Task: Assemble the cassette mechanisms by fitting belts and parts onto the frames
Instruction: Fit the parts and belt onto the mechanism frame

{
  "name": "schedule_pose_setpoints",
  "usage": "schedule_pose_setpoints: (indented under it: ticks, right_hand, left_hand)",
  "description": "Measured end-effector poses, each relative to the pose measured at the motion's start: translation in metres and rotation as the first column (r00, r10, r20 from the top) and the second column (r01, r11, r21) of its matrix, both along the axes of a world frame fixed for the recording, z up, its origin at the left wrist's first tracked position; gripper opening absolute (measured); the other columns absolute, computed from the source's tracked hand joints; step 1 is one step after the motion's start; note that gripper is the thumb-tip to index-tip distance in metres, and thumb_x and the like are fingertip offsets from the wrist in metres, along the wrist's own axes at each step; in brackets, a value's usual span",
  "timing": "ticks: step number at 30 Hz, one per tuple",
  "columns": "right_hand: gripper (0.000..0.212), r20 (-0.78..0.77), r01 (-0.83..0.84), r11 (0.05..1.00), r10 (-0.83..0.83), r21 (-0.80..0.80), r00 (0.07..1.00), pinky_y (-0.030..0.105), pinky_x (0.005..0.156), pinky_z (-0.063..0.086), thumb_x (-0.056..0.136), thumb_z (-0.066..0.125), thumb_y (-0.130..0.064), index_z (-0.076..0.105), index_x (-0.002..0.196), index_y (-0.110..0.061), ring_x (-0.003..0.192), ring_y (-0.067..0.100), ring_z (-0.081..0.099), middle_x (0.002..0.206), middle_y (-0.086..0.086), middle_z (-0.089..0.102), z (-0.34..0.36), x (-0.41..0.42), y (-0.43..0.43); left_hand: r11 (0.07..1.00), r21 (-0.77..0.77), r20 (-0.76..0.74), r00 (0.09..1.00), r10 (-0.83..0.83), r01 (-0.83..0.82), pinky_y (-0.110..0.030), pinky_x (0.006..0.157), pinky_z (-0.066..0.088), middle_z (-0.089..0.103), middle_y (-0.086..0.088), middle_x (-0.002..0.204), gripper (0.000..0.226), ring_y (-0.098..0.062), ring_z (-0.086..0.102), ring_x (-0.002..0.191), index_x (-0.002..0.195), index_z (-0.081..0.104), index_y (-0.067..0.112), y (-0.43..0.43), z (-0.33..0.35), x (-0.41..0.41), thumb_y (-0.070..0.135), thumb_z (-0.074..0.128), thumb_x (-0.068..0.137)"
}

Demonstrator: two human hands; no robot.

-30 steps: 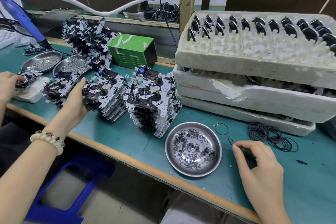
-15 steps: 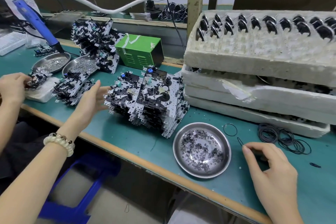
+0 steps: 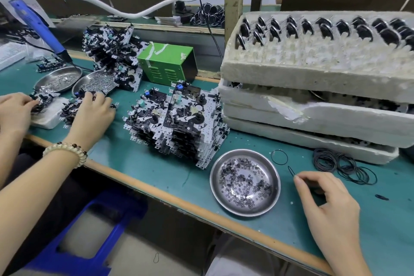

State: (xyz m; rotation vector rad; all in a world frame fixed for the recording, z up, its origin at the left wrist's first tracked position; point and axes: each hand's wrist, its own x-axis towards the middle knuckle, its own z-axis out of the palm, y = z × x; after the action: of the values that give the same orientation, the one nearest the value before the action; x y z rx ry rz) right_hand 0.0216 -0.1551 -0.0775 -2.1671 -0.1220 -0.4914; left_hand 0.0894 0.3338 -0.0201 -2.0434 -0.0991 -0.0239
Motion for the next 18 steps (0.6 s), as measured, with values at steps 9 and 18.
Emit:
schedule_pose_setpoints:
  ticks: [9, 18]
  right_hand:
    - [0.017, 0.010, 0.001, 1.000, -0.001, -0.001, 1.000, 0.009, 0.077, 0.039, 0.085, 0.070, -0.009, 0.065, 0.082, -0.025, 0.084, 0.012, 0.056, 0.085, -0.020, 0.062, -0.001, 0.000, 0.000]
    - [0.016, -0.011, 0.000, 0.999, 0.001, 0.039, 1.000, 0.011, 0.077, 0.040, 0.085, 0.070, -0.008, 0.066, 0.082, -0.024, 0.084, 0.013, 0.057, 0.084, -0.019, 0.063, 0.000, 0.000, -0.001]
  left_hand:
    - [0.970, 0.235, -0.092, 0.995, -0.033, 0.054, -0.038, 0.102, 0.040, 0.052, -0.001, 0.124, 0.030, -0.023, 0.047, 0.120, 0.125, 0.061, 0.022, -0.011, -0.005, 0.009, 0.032, 0.043, 0.103]
    - [0.941, 0.272, -0.298, 0.947, -0.117, 0.202, -0.033, 0.097, 0.034, 0.052, 0.001, 0.121, 0.026, -0.019, 0.042, 0.113, 0.117, 0.067, 0.017, -0.019, 0.008, 0.012, 0.028, 0.053, 0.098]
